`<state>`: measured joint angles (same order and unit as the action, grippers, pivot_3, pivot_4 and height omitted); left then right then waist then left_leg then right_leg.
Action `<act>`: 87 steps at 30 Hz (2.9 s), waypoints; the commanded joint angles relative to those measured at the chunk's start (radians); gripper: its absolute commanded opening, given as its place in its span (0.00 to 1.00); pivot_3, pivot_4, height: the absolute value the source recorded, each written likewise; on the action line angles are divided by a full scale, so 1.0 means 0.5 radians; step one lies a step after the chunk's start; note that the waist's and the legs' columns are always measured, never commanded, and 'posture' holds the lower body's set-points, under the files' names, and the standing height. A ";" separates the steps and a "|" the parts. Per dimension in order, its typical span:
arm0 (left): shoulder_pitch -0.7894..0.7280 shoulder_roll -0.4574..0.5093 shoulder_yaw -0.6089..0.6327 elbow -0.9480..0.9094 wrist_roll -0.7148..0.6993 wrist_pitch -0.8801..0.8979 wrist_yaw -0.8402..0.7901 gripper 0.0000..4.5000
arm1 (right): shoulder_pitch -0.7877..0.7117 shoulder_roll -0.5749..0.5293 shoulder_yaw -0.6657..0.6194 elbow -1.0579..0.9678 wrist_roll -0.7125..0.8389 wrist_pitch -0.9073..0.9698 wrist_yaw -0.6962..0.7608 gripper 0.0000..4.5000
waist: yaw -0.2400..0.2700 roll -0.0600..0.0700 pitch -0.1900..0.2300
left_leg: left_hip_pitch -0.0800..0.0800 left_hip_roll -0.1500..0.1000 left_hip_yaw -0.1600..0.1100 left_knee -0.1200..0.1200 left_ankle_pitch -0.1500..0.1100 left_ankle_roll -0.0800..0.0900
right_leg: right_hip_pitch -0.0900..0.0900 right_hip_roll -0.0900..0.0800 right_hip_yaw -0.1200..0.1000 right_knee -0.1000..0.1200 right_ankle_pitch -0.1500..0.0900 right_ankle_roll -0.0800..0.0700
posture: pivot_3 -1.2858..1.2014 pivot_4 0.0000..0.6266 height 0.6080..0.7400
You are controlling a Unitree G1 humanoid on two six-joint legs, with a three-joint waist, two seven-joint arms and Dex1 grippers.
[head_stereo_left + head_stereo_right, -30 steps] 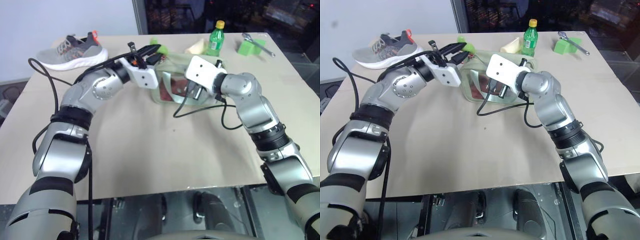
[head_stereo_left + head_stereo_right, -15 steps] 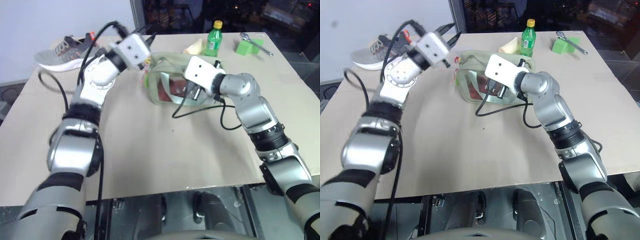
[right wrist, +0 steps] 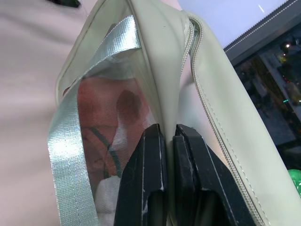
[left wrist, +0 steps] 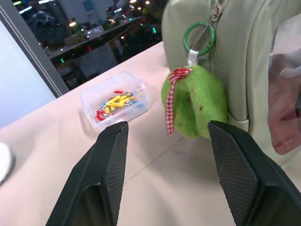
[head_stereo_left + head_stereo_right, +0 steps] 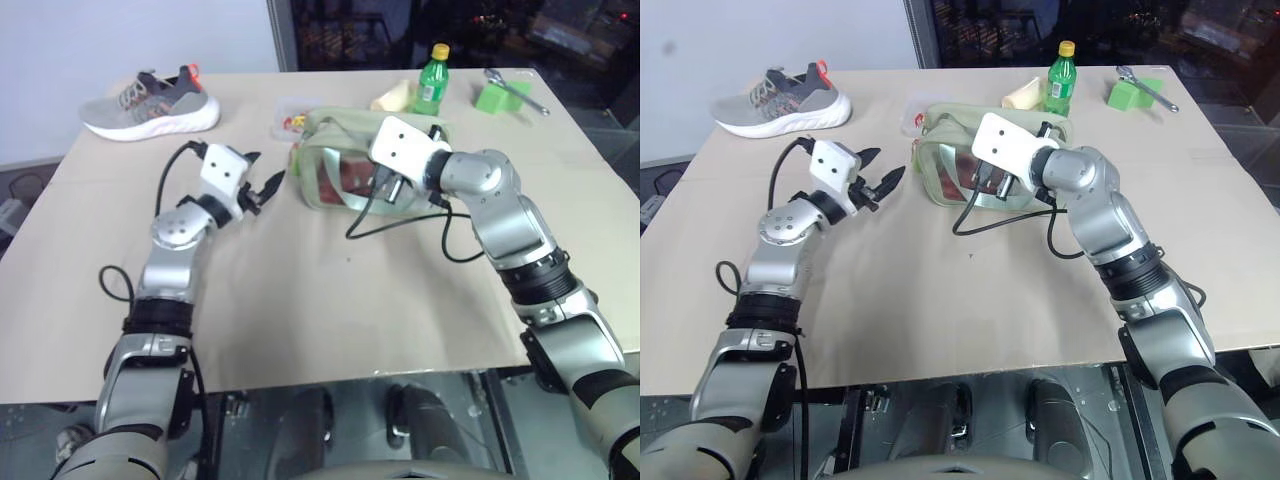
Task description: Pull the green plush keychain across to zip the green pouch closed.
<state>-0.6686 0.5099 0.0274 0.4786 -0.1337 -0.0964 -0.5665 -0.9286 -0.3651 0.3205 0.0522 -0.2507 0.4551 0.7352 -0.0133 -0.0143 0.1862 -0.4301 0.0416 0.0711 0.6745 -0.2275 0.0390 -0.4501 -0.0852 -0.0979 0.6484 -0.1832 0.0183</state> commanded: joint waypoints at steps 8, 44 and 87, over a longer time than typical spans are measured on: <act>-0.172 -0.049 -0.174 0.346 0.384 -0.371 0.126 0.61 | 0.036 -0.038 -0.020 -0.182 0.029 0.005 0.020 0.02 | 0.000 0.000 0.000 | -0.001 0.000 0.001 0.000 0.000 0.000 | 0.000 0.000 0.000 -0.002 0.001 -0.001 | 0.52 0.24 1.00; -1.588 0.473 -1.074 1.082 1.848 -1.828 0.933 0.38 | 0.026 0.053 -0.012 -0.073 0.031 -0.068 -0.034 0.02 | -0.001 -0.003 0.000 | -0.004 0.000 0.002 -0.001 -0.001 0.001 | -0.002 0.000 -0.001 -0.005 -0.003 0.004 | 0.52 0.24 1.00; 0.018 -0.048 0.127 -0.281 -0.442 0.400 -0.478 0.84 | 1.003 -0.467 -0.857 -1.777 1.423 0.951 -0.029 1.00 | 0.054 -0.006 -0.003 | 0.001 0.001 -0.006 0.008 -0.001 0.001 | 0.005 0.001 -0.002 0.001 -0.003 0.004 | 0.52 0.24 1.00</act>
<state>-0.6329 0.4916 0.1041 0.3378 -0.3569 0.1240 -0.7868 -0.4309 -0.5864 -0.0795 -0.7886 0.4465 0.9260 0.7519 0.0138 -0.0175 0.1846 -0.4296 0.0422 0.0685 0.6782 -0.2280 0.0395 -0.4474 -0.0847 -0.0988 0.6488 -0.1845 0.0201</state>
